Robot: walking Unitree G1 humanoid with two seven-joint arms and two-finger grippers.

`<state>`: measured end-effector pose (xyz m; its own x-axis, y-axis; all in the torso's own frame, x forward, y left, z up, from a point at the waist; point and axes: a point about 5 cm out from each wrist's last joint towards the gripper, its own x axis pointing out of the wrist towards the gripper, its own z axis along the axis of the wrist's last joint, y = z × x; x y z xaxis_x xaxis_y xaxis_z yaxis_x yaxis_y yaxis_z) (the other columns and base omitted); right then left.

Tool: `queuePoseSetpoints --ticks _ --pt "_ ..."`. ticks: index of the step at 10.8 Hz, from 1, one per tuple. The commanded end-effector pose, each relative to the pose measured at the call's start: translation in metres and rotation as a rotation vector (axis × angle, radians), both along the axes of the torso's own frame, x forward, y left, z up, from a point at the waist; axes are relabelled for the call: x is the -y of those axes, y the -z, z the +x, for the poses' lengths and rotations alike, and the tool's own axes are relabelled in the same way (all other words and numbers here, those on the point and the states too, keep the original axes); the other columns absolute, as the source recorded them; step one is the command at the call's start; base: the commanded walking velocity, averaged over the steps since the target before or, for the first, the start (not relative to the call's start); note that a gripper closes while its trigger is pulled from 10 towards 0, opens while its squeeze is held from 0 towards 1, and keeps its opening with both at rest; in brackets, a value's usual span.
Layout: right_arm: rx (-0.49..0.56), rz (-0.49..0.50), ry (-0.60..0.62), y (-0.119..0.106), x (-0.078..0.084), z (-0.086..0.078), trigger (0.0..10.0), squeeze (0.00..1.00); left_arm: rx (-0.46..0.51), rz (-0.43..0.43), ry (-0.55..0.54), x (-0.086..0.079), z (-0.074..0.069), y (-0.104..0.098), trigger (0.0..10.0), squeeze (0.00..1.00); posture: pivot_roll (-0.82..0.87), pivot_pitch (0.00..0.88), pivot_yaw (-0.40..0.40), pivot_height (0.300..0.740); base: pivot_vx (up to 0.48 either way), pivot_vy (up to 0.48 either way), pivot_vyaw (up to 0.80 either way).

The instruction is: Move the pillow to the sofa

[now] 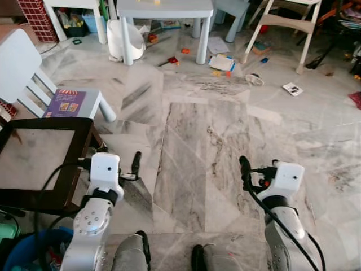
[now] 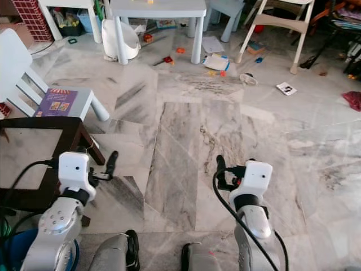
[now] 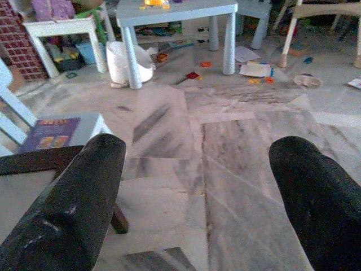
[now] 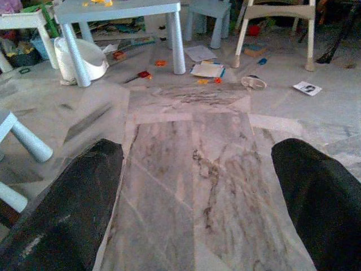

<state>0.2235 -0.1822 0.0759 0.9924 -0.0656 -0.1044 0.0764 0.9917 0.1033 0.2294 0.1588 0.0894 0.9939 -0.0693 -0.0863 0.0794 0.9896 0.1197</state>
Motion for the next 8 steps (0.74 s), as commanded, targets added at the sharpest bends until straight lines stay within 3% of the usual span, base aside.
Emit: queuePoseSetpoints --ticks 1,3,6,8 --pt "0.004 -0.007 0.011 0.0002 0.0036 -0.0036 10.0 0.0 0.023 -0.004 0.018 0.0011 -0.0015 -0.0045 10.0 0.0 -0.01 0.14 -0.026 0.74 0.0 0.0 -0.8" --pt "0.001 -0.011 -0.003 0.0006 0.0015 -0.0029 10.0 0.0 0.029 -0.022 0.033 0.0025 -0.0015 -0.0064 10.0 0.0 0.0 0.151 -0.033 0.74 0.131 0.0 -0.8" --pt "0.002 -0.017 -0.005 -0.0003 0.0029 -0.0013 10.0 0.0 0.036 -0.049 0.067 0.0072 -0.0007 -0.0094 10.0 0.0 -0.01 0.165 -0.025 0.74 0.362 0.0 -0.8" --pt "0.002 -0.014 0.005 0.0004 0.0043 -0.0019 10.0 0.0 0.034 -0.051 0.079 0.0075 -0.0002 -0.0105 10.0 0.0 -0.01 0.168 -0.025 0.74 0.427 0.0 0.0"
